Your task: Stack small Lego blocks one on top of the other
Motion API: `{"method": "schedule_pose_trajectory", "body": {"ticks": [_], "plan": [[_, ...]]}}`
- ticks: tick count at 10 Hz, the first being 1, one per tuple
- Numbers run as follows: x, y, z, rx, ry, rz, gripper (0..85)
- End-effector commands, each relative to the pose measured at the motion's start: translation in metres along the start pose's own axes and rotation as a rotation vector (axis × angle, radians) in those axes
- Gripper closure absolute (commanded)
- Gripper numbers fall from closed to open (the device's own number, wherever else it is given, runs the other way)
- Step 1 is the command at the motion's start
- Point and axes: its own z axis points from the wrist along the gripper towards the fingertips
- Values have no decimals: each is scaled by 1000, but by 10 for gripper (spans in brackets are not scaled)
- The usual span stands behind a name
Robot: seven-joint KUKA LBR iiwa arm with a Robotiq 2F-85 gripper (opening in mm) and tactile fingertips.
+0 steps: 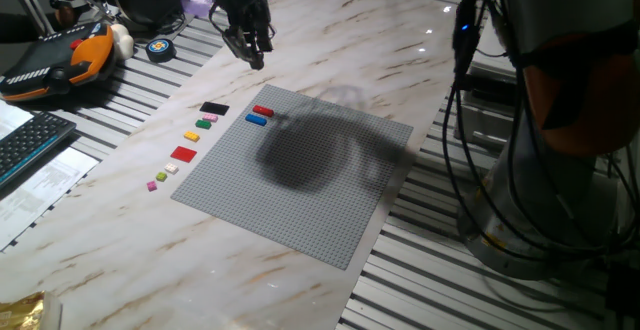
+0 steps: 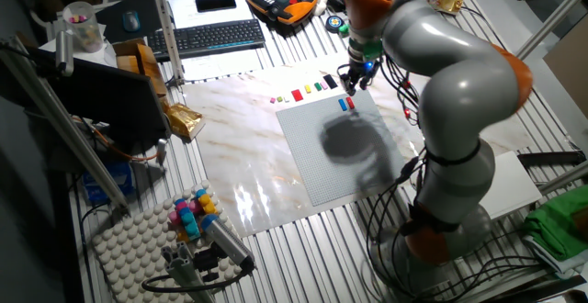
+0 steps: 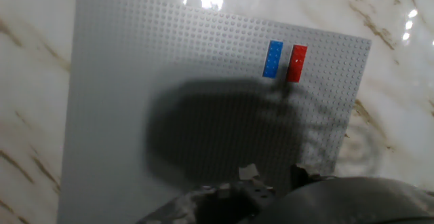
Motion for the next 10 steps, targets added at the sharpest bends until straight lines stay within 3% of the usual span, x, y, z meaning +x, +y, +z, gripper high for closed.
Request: {"method": "schedule_pose_trajectory", "body": {"ticks": [1, 10], "plan": [[0, 0, 0, 16, 22, -66, 840], [0, 0, 0, 17, 17, -41, 840]]}}
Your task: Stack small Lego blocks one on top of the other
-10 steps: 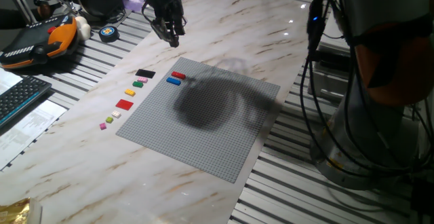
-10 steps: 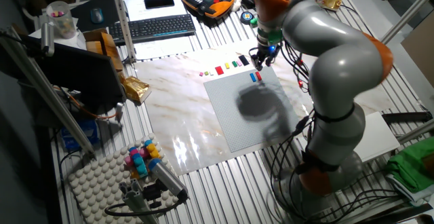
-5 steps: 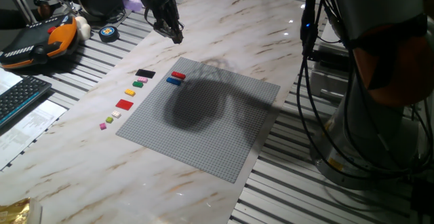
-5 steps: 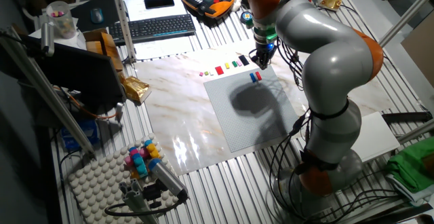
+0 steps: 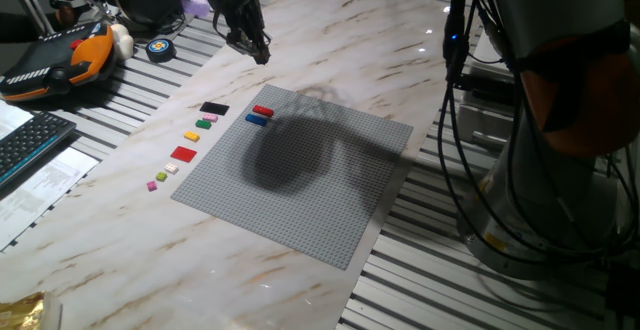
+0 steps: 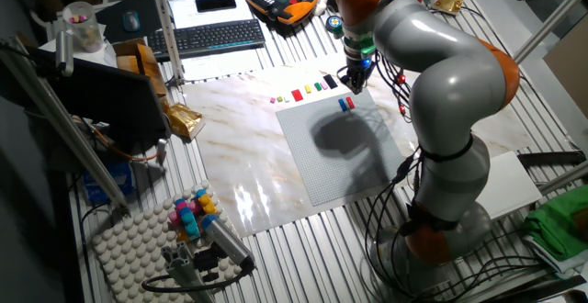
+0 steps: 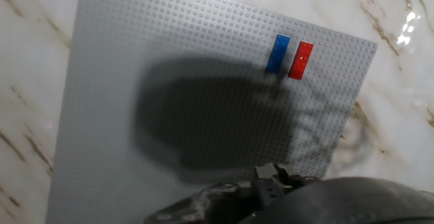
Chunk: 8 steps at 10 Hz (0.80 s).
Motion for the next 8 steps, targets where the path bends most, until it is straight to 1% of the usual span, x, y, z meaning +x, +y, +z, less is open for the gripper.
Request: {"method": "schedule_pose_trajectory", "body": {"ticks": [1, 3, 8], "plan": [[0, 0, 0, 0, 0, 6, 840], [0, 0, 0, 2, -7, 27, 840], [0, 0, 0, 2, -7, 24, 840]]}}
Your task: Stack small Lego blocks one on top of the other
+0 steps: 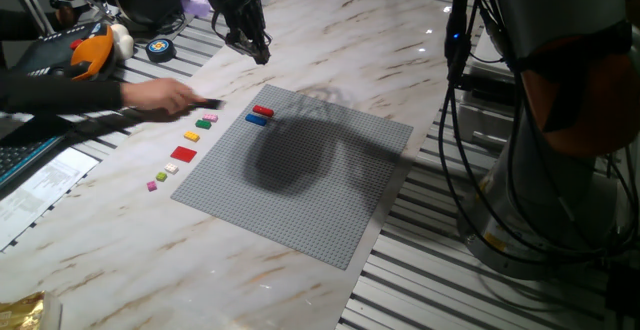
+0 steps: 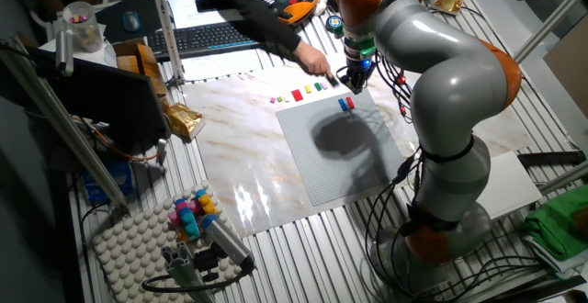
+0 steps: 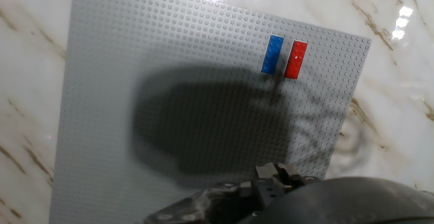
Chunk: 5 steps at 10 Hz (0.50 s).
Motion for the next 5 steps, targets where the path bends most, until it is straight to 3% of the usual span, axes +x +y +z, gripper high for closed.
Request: {"method": "schedule_pose_trajectory", "body": {"ticks": [1, 5], "plan": [[0, 0, 0, 0, 0, 0, 840], [0, 0, 0, -1, -2, 4, 840]]}}
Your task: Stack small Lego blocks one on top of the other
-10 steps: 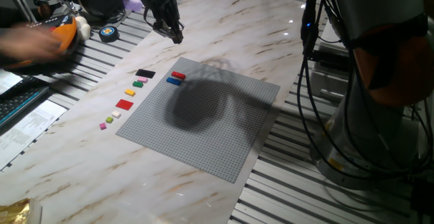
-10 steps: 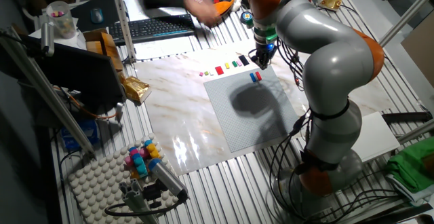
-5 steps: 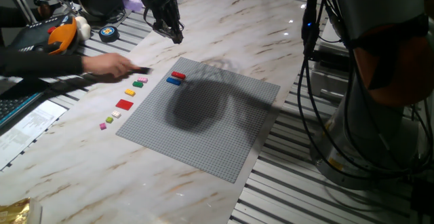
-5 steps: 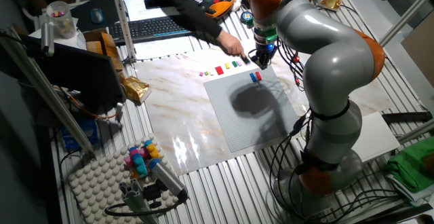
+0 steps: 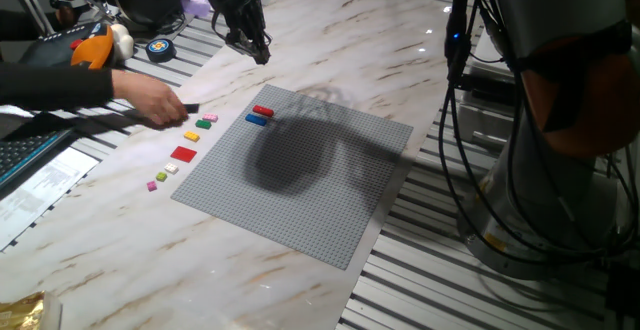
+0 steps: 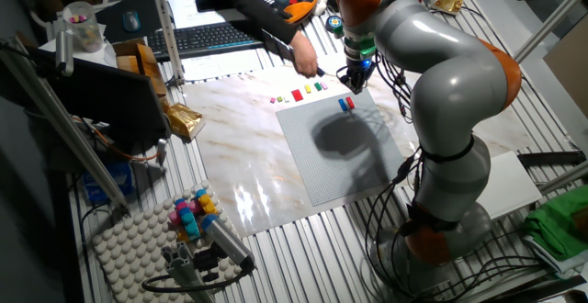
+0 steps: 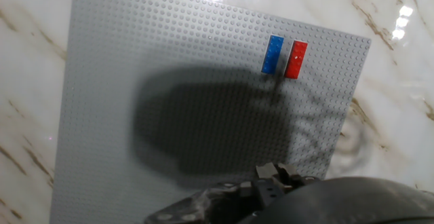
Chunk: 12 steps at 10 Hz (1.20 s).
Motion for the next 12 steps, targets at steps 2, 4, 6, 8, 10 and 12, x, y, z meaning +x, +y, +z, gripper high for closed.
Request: {"method": "schedule_pose_trajectory", "body": {"ticks": [2, 4, 6, 8, 10, 12], "plan": [[0, 0, 0, 0, 0, 0, 840], [0, 0, 0, 0, 0, -2, 840], [0, 0, 0, -6, -8, 24, 843], [0, 0, 0, -32, -33, 62, 843], [0, 0, 0, -53, -8, 95, 843], [0, 0, 0, -64, -11, 134, 843]]}}
